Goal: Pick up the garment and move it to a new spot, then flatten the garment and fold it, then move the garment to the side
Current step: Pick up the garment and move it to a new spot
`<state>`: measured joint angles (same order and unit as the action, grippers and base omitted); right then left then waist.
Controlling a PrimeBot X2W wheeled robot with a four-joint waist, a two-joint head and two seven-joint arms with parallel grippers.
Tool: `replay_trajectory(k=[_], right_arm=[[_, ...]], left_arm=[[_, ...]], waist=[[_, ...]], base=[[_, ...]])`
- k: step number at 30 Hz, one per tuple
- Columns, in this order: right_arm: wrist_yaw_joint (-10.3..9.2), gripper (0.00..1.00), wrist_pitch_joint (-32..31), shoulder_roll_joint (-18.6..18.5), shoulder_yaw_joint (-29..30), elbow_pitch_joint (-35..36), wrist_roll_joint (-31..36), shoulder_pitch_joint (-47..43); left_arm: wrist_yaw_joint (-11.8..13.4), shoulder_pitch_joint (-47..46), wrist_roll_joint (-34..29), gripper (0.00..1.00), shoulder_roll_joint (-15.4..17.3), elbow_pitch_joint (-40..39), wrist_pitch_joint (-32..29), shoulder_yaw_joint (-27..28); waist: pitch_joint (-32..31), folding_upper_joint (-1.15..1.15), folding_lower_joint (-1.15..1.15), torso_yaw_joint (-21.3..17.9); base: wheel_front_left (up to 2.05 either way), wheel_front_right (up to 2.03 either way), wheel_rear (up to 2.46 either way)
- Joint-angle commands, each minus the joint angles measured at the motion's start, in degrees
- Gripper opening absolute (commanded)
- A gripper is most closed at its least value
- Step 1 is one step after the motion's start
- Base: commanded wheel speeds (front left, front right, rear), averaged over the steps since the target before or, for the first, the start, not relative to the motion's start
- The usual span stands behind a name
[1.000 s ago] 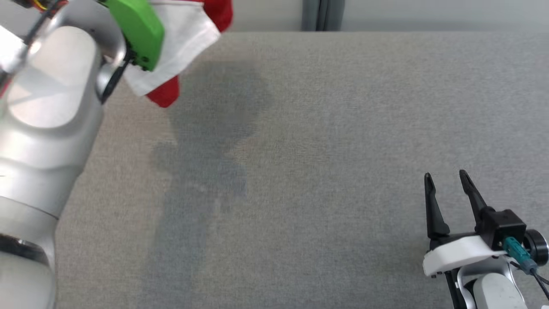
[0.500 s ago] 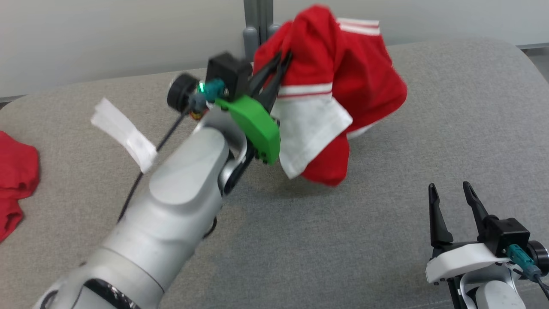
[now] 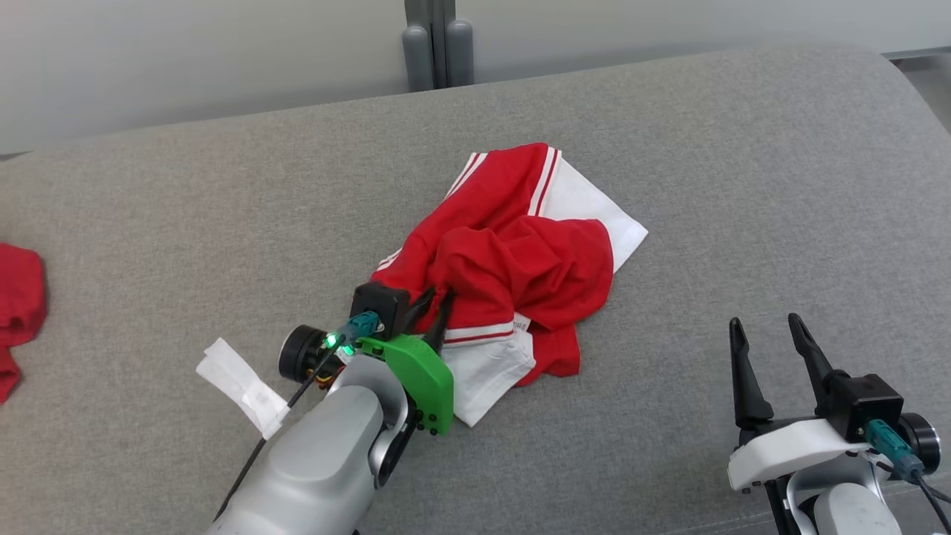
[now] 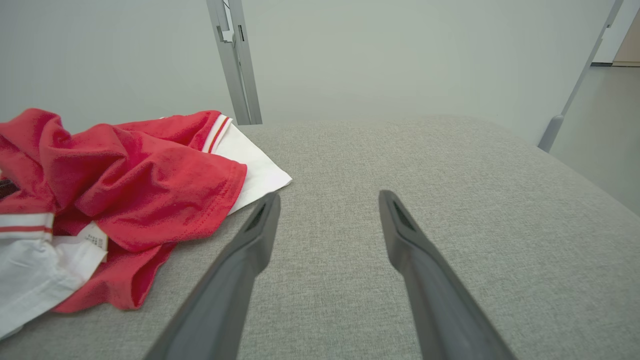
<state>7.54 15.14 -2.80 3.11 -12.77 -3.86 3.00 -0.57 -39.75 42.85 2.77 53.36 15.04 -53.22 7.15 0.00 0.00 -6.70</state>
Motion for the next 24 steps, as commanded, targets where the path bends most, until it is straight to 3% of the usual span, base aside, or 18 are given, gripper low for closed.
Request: replay_trajectory(k=[1,8,14,24], right_arm=[[-0.10,1.00,0.02,-0.15,-0.26,-0.27,0.19,-0.42],[-0.10,1.00,0.02,-0.16,-0.28,-0.06,-0.10,-1.53],[-0.10,1.00,0.02,-0.16,0.04,1.95,-0.56,-1.53],[-0.10,1.00,0.02,-0.16,-1.19,2.21,-2.07,-4.07]], left_arm=[[-0.55,1.35,0.66,1.00,0.21,-0.90,0.17,0.45],[-0.01,2.46,-1.91,1.00,0.23,-5.17,0.12,5.08],[1.41,5.50,-7.58,1.00,1.78,-12.33,0.13,12.99],[4.05,21.93,-17.61,1.00,1.93,-25.17,0.12,26.71]], waist=[[-1.45,0.00,0.00,0.81],[-6.16,0.00,0.00,2.70],[-8.31,0.00,0.00,4.45],[-9.53,0.00,0.00,7.92]], base=[[0.00,0.00,0.00],[0.00,0.00,0.00],[0.00,0.00,0.00],[0.00,0.00,0.00]])
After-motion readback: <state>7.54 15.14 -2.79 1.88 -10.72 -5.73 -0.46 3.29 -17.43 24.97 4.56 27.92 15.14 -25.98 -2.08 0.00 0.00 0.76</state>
